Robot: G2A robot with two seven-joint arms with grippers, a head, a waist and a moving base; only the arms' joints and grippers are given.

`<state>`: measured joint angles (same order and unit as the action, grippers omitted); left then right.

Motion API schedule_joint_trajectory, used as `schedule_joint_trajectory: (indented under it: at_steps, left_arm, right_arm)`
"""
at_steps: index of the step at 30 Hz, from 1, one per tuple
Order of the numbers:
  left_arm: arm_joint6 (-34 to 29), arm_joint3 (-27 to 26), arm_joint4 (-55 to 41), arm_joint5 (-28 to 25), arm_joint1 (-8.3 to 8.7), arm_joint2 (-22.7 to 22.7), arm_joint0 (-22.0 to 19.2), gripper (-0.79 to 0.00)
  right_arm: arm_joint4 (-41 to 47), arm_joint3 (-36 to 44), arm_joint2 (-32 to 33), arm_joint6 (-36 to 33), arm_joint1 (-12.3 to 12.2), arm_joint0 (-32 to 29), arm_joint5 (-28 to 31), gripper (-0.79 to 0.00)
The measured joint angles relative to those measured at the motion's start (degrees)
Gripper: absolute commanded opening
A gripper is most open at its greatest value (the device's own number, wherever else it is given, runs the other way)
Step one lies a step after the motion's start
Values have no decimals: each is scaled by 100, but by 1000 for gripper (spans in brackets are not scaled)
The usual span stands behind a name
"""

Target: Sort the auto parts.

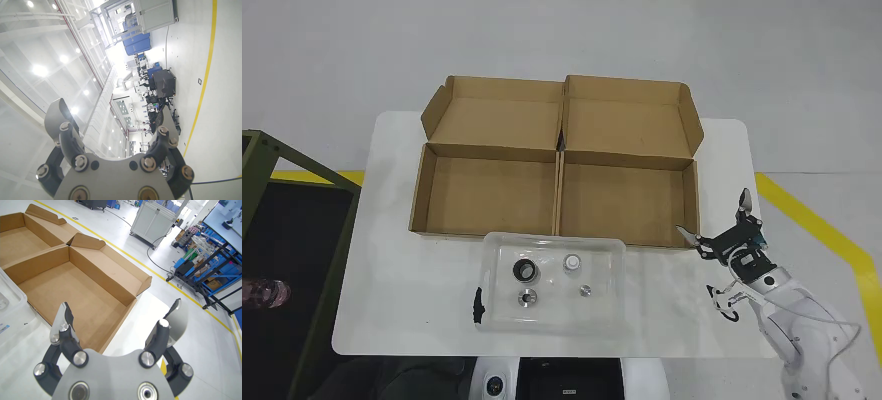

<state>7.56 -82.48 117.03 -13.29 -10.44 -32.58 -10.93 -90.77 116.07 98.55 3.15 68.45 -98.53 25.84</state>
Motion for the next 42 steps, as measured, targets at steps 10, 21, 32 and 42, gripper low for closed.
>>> schedule_joint_trajectory:
  at_steps: [10, 21, 32, 42]
  left_arm:
    - [0, 0, 0, 0, 0, 0, 0, -1]
    - [0, 0, 0, 0, 0, 0, 0, 0]
    - [0, 0, 0, 0, 0, 0, 0, 0]
    - [0, 0, 0, 0, 0, 0, 0, 0]
  right_arm:
    - [0, 0, 0, 0, 0, 0, 0, 0]
    - [0, 0, 0, 0, 0, 0, 0, 0]
    - [446, -58, -116, -270, -1, 125, 217, 0]
    - [1607, -189, -533, -922, -44, 783, 1269, 0]
